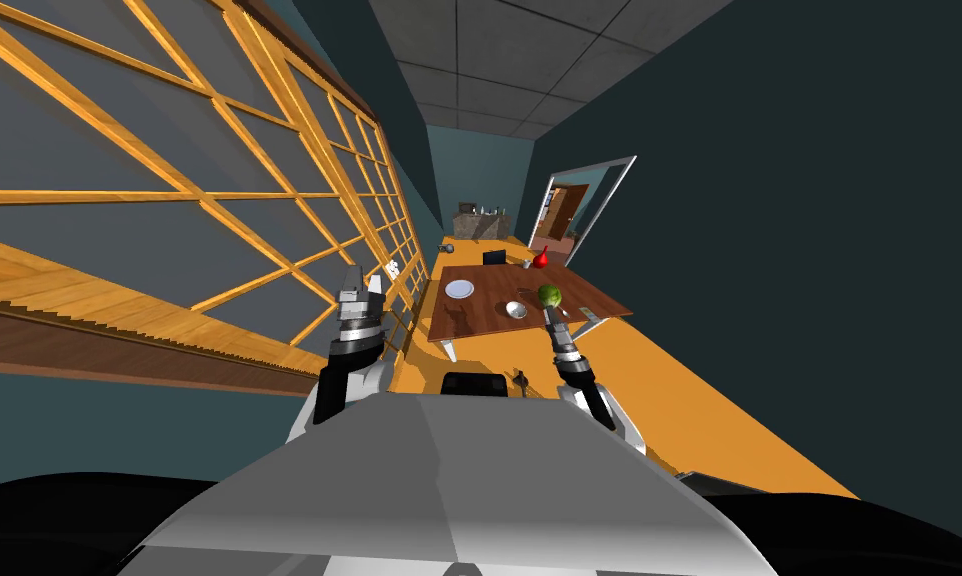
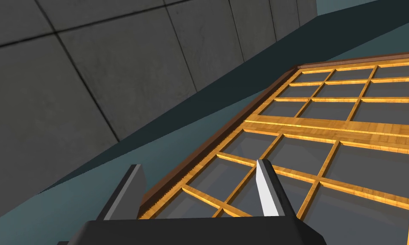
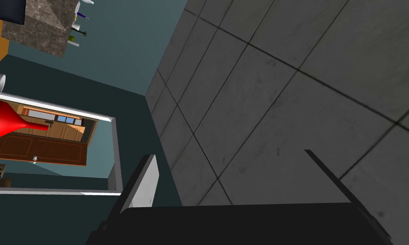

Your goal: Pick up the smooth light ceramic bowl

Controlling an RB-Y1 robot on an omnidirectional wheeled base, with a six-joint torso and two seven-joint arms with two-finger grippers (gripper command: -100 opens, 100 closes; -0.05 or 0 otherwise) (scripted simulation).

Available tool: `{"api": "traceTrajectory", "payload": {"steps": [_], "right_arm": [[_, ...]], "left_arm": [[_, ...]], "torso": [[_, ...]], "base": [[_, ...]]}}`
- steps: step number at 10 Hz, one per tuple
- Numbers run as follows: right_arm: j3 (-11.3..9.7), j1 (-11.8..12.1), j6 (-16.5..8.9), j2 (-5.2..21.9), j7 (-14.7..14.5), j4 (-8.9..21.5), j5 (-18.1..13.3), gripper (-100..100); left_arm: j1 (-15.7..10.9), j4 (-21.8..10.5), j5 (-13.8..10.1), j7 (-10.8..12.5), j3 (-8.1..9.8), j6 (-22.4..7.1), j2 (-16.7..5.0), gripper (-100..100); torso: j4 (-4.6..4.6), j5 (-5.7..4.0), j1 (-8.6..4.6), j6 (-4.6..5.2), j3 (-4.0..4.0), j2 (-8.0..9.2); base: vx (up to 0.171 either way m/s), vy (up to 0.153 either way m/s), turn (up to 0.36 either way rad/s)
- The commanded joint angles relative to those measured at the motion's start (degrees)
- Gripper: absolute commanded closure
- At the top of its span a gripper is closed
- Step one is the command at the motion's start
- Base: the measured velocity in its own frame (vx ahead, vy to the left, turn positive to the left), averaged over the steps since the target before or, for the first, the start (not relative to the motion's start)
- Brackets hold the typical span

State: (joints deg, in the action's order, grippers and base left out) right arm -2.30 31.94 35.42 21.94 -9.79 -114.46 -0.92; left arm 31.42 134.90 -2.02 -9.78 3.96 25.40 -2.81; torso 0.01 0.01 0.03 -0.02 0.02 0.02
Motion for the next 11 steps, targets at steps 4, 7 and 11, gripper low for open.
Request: {"api": "traceTrajectory", "payload": {"steps": [4,7,11], "right_arm": [[-0.79,-0.54,-0.09,6.27,-2.92,8.42,-3.36,-100],[-1.18,-0.84,-0.34,9.28,-3.99,12.04,-4.67,-100],[-2.15,-1.62,-0.93,13.81,-6.25,18.29,-7.54,-100]], "left_arm": [[0.00,0.00,0.00,0.00,0.00,0.00,0.00,0],[0.00,0.00,0.00,0.00,0.00,0.00,0.00,0],[0.00,0.00,0.00,0.00,0.00,0.00,0.00,0]], "torso": [[0.00,0.00,0.03,0.01,0.01,0.02],[0.01,0.01,0.03,0.00,0.01,0.02],[0.00,0.01,0.05,0.00,0.00,0.00]], "base": [[-0.011,0.018,-0.024],[-0.014,0.017,0.006],[-0.012,0.024,0.034]]}}
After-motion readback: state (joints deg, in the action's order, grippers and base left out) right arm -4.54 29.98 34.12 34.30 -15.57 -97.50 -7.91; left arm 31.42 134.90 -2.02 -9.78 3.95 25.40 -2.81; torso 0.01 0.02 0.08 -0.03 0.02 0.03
